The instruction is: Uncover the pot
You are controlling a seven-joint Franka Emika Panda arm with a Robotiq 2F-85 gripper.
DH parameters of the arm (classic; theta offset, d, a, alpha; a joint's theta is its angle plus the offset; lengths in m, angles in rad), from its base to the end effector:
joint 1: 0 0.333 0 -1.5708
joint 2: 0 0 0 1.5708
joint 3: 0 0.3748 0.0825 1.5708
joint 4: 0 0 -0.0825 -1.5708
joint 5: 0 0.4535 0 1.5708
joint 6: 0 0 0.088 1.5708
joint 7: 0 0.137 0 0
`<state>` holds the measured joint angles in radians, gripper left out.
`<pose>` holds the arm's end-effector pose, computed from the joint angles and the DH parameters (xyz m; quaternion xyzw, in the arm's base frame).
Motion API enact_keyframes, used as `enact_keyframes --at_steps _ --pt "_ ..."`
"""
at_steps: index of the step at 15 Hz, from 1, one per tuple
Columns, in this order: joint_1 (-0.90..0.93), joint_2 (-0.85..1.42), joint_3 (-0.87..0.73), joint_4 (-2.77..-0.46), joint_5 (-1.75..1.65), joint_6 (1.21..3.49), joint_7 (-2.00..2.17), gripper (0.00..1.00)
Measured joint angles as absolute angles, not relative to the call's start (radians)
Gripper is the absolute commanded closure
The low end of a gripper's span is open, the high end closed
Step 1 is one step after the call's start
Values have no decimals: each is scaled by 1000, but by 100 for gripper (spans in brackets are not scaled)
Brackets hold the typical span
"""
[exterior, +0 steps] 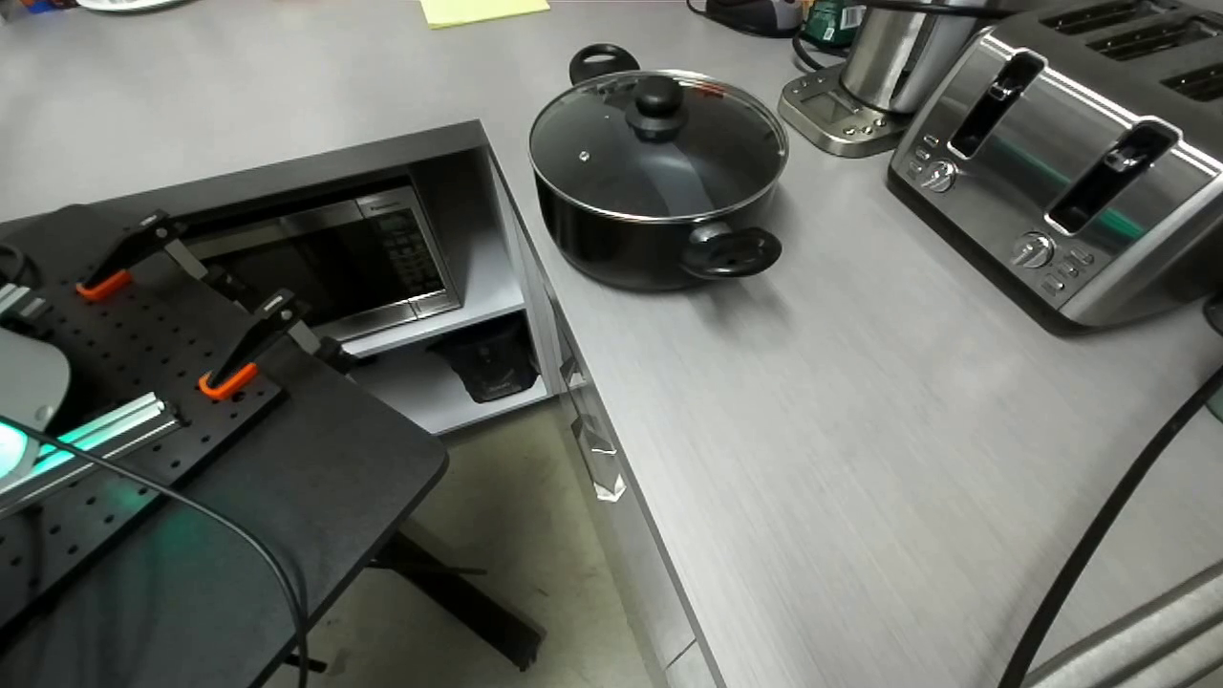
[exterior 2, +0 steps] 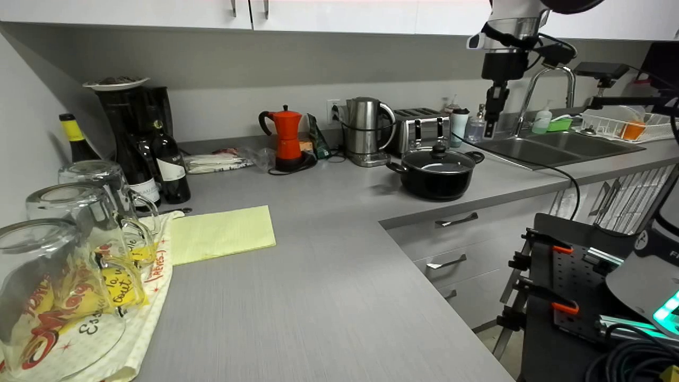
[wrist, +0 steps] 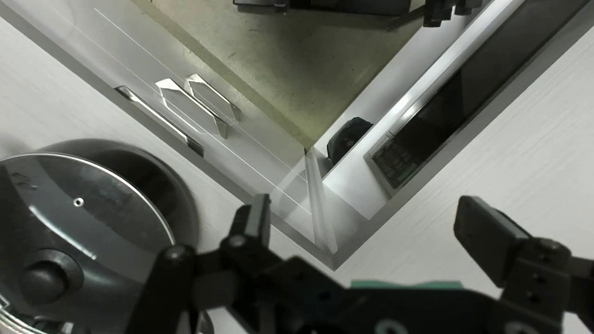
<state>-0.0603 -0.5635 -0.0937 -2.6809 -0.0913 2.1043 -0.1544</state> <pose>0.3812 -0.0632 0.3896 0.9994 0.0311 -0.0089 0.0130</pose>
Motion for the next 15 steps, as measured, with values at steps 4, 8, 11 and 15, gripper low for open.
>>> enact_keyframes --at_steps 4,8,11,15 --pt "-106 -415 -151 -2590 -79 2132 -152 0" --pt "-147 -272 -197 -2483 -47 2137 -125 0" --pt "-178 -172 -219 -2404 -19 2137 -80 0" --pt "-217 -52 -244 -2308 15 2136 -17 0"
